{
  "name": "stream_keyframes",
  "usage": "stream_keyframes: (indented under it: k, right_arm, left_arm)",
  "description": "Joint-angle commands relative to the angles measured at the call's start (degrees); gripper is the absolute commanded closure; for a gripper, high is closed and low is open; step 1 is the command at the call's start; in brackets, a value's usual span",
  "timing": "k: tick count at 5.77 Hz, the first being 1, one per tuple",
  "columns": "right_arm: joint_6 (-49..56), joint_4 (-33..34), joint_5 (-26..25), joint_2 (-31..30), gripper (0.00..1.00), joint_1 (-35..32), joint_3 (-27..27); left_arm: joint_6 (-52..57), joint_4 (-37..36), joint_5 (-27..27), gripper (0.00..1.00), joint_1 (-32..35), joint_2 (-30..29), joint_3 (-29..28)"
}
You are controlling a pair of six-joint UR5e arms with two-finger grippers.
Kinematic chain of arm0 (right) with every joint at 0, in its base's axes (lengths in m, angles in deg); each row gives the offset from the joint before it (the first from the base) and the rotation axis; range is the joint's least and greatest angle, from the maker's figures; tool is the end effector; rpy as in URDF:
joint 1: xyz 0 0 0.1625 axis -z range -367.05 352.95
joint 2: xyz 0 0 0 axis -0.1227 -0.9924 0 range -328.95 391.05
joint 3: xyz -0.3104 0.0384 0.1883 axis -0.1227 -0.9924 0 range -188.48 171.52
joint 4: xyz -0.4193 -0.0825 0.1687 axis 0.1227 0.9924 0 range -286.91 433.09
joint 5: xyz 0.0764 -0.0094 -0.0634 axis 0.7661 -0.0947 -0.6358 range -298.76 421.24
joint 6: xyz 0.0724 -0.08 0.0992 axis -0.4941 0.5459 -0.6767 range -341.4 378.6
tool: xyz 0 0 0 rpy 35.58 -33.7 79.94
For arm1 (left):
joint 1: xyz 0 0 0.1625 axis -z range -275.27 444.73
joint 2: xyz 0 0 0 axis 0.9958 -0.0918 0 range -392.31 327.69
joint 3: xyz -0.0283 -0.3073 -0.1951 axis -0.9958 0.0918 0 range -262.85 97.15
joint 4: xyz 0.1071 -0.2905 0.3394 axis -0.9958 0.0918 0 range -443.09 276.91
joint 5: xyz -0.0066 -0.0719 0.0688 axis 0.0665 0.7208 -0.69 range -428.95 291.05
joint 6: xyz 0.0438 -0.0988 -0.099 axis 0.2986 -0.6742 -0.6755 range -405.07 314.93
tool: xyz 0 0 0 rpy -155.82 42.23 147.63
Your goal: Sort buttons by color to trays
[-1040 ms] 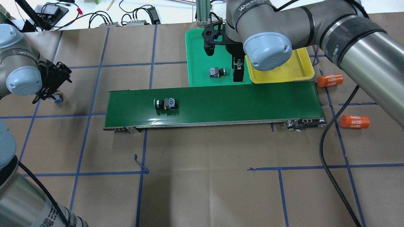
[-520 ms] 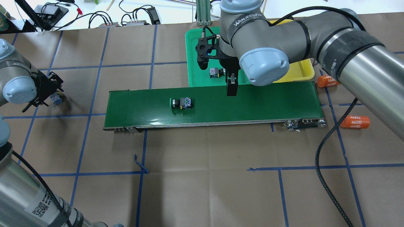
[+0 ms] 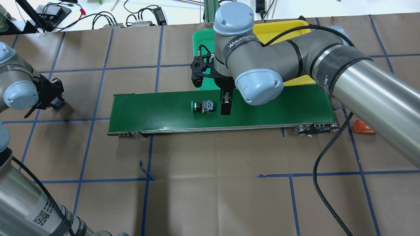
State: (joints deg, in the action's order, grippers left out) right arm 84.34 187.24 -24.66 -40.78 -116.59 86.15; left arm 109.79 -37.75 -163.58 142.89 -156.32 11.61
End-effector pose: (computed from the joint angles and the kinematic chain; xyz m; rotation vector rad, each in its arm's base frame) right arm 0.3436 -0.5383 0.1951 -2.0900 2.2678 -0.0765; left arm 0.2468 -0.6277 0.0572 2.6647 1.4542 0.1321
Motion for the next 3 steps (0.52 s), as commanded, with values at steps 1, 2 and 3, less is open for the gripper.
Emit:
stream_keyframes:
  k: [1,2,3]
  right_arm:
    - [0.53,10.78,1.17,1.76,0.0,-0.14,4.75]
    - [3.92,12.32,1.26,3.26,0.0,-0.06,5.81]
    - [8.66,14.94,0.74,3.54,0.0,0.12,6.96]
  left_arm:
    - [-6.62,2.45,-0.37,0.98,0.99,3.75,0.37]
    - [-13.81,9.08,-0.11,0.98,2.21,6.56,0.47]
    - [-23.45,14.28,-0.11,0.98,7.7,10.94,0.9]
